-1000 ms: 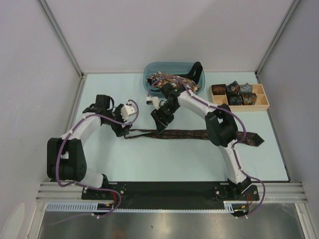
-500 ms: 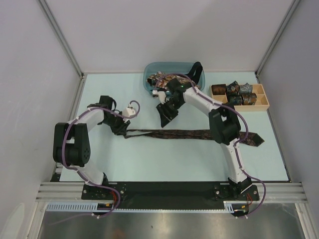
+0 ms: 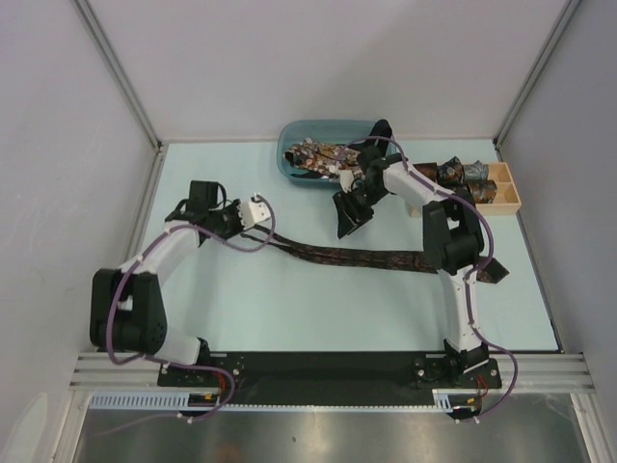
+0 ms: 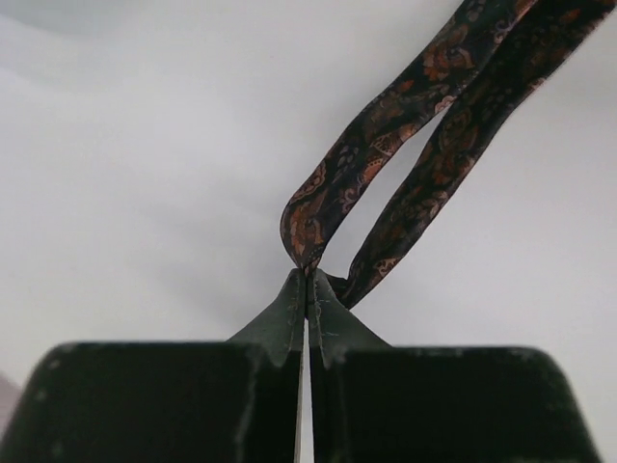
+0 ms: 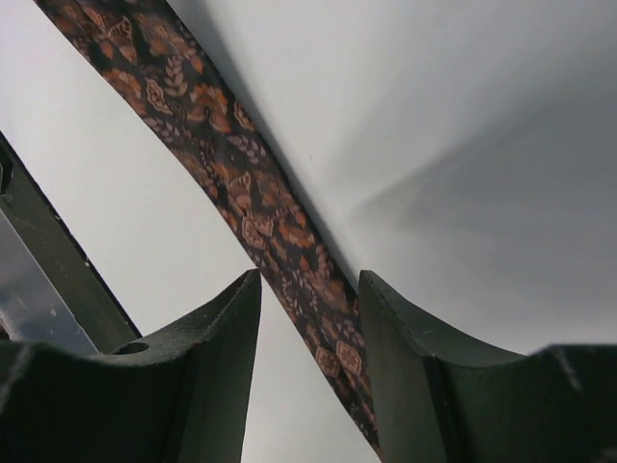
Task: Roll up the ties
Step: Roll the tie at the center of the board.
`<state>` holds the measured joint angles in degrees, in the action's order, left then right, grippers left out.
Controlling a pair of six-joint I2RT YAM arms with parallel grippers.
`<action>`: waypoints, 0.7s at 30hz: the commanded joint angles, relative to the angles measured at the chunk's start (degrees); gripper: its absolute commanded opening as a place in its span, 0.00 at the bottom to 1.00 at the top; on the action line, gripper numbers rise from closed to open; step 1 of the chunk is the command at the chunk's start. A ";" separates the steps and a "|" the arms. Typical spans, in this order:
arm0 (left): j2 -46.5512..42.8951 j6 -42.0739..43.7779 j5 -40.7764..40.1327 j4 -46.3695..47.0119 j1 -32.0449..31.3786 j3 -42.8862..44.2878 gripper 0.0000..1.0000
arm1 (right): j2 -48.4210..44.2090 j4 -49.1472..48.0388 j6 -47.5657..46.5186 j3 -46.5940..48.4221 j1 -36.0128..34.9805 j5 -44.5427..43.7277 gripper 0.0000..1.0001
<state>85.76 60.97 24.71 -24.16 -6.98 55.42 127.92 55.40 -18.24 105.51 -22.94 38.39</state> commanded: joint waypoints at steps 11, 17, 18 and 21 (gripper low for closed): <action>-15.26 24.19 2.10 18.27 -0.22 -25.88 0.19 | -5.92 0.42 -2.68 -4.96 -1.49 1.34 0.49; -19.92 27.18 5.51 6.17 1.53 -23.88 0.46 | -6.37 0.68 -5.13 -5.85 -2.11 0.46 0.49; -21.06 27.36 6.31 3.36 1.88 -22.91 0.49 | -6.19 0.68 -5.40 -5.85 -2.37 0.28 0.49; -22.38 24.92 8.86 -4.39 2.85 -19.39 0.61 | -5.23 0.68 -6.54 -5.76 -3.42 -0.33 0.51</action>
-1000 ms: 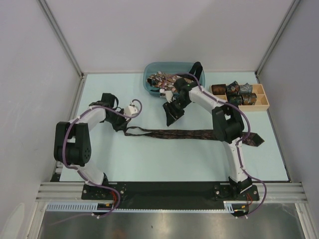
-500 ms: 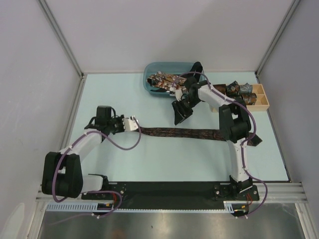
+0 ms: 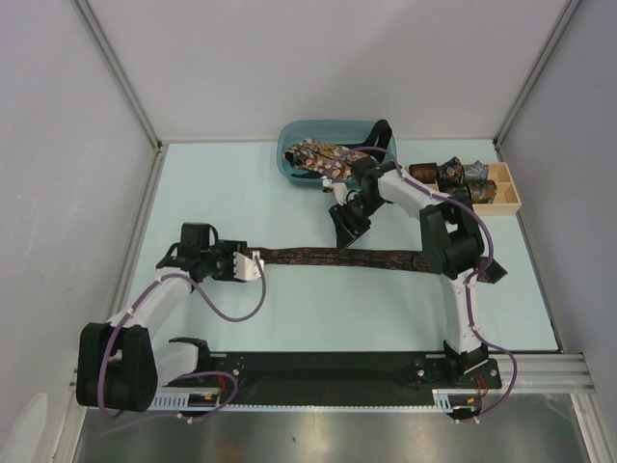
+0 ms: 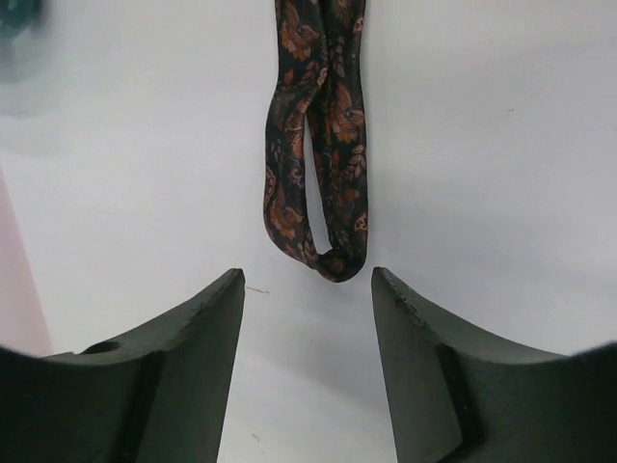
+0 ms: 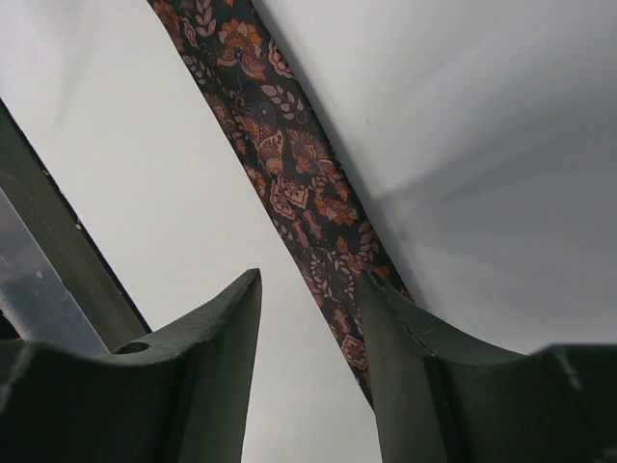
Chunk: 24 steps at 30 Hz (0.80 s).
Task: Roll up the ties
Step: Roll the tie at the center of the board.
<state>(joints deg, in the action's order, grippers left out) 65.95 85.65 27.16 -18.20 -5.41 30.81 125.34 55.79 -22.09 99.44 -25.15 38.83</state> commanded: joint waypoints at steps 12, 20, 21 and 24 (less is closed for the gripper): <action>19.72 -21.46 10.37 -24.07 1.10 29.20 0.80 | 0.26 -0.86 -3.49 -0.03 -3.06 0.63 0.51; 32.30 -25.97 10.29 -31.99 -0.83 38.10 0.89 | -0.71 -0.24 -5.68 -2.41 -6.05 0.72 0.38; 33.27 -25.53 9.85 -32.08 -1.35 38.01 0.88 | -0.80 -0.16 -5.77 -2.58 -6.14 0.63 0.37; 34.41 -24.04 7.83 -31.29 -2.41 36.78 0.87 | -0.97 0.28 -6.13 -3.02 -6.41 0.63 0.36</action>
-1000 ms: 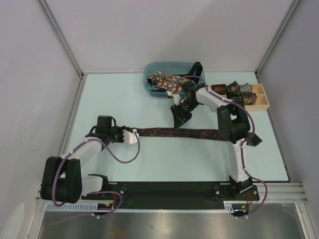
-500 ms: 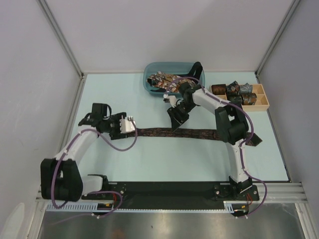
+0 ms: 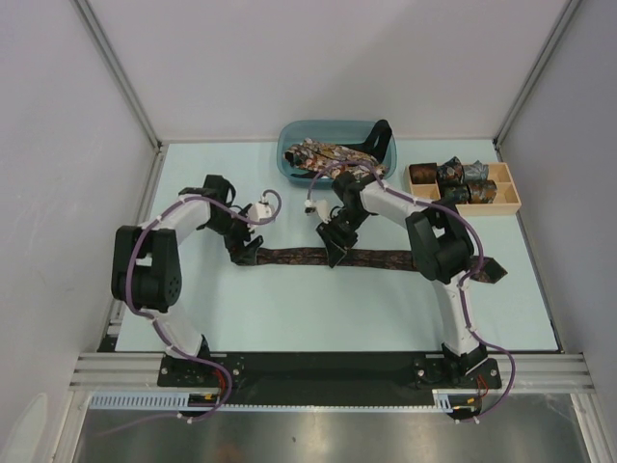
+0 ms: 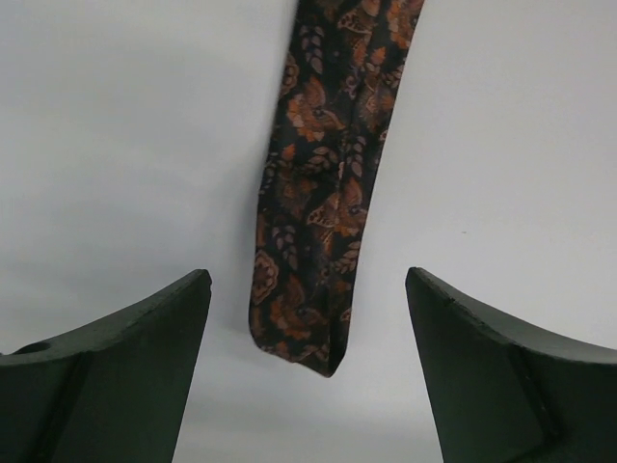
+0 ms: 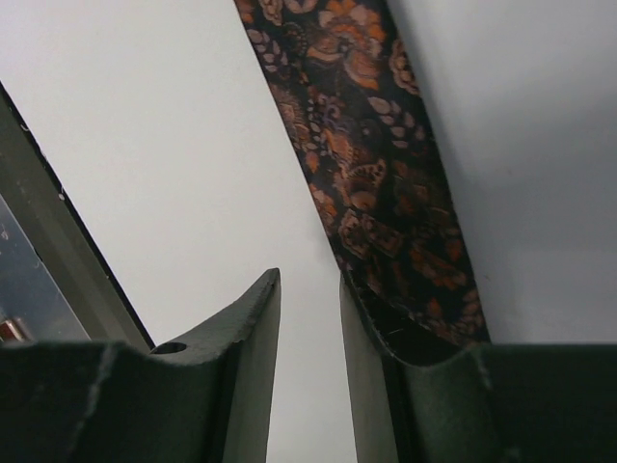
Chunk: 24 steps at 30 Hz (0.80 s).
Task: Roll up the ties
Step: Roll the tie at the center of the board.
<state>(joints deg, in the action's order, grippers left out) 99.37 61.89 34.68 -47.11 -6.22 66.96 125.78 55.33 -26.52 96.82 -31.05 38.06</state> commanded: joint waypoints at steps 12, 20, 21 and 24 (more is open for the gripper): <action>-8.40 12.63 -13.13 13.36 -7.75 -17.11 0.56 | -2.64 0.57 -2.57 -3.03 -0.42 -2.20 0.39; -10.17 9.66 -19.20 27.22 -8.20 -19.06 0.27 | -4.83 1.36 -5.46 -3.48 1.78 -3.79 0.42; -9.55 9.31 -19.90 28.38 -7.93 -18.01 0.25 | -5.01 1.79 -5.82 -3.30 2.04 -3.87 0.43; -7.45 7.90 -20.26 29.89 -6.97 -14.77 0.22 | -5.54 1.89 -6.78 -3.21 2.66 -5.18 0.45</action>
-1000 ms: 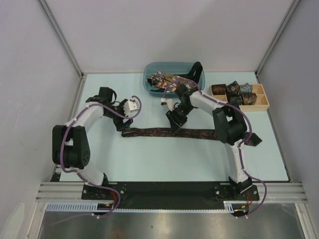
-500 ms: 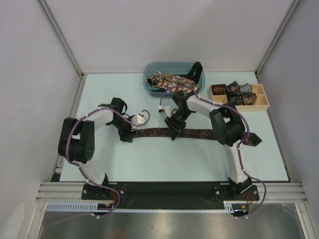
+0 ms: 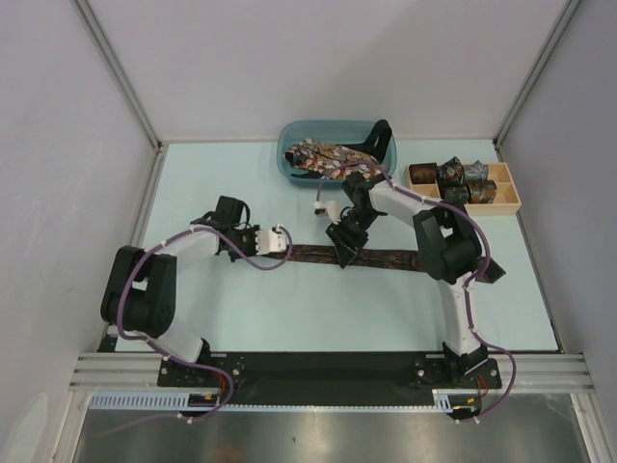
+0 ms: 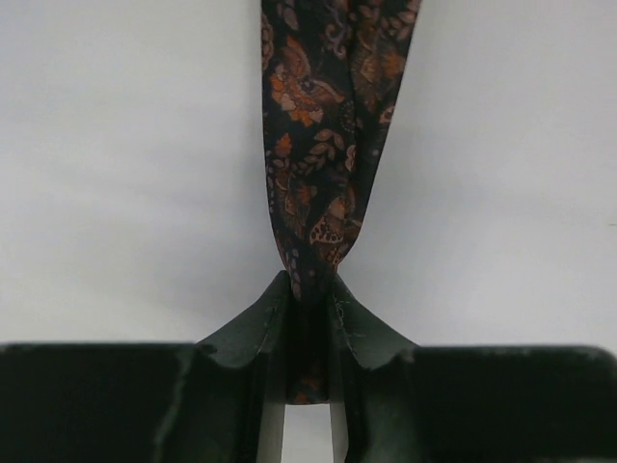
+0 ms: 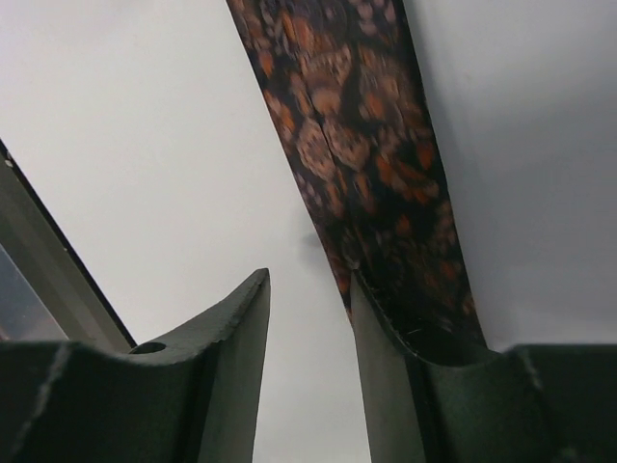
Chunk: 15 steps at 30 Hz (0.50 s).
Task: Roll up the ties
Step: Roll the tie at the center of the board.
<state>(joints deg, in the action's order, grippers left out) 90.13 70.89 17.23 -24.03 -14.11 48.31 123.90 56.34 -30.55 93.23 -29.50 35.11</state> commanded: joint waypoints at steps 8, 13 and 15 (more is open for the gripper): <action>2.86 0.39 -1.85 4.52 1.01 2.76 0.18 | -9.89 -4.04 -2.24 -5.16 2.69 -8.38 0.57; 2.51 -0.84 -1.41 4.08 1.10 1.87 0.20 | -9.73 -5.71 0.66 -2.89 2.43 -6.20 0.66; 2.68 -1.11 -1.33 3.82 1.01 1.87 0.21 | -8.68 -6.41 2.93 -0.25 1.90 -4.80 0.67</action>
<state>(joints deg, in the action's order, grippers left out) 92.73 70.50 15.16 -19.66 -13.32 50.61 115.92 53.30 -31.16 88.51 -26.92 28.53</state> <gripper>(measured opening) 0.202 0.658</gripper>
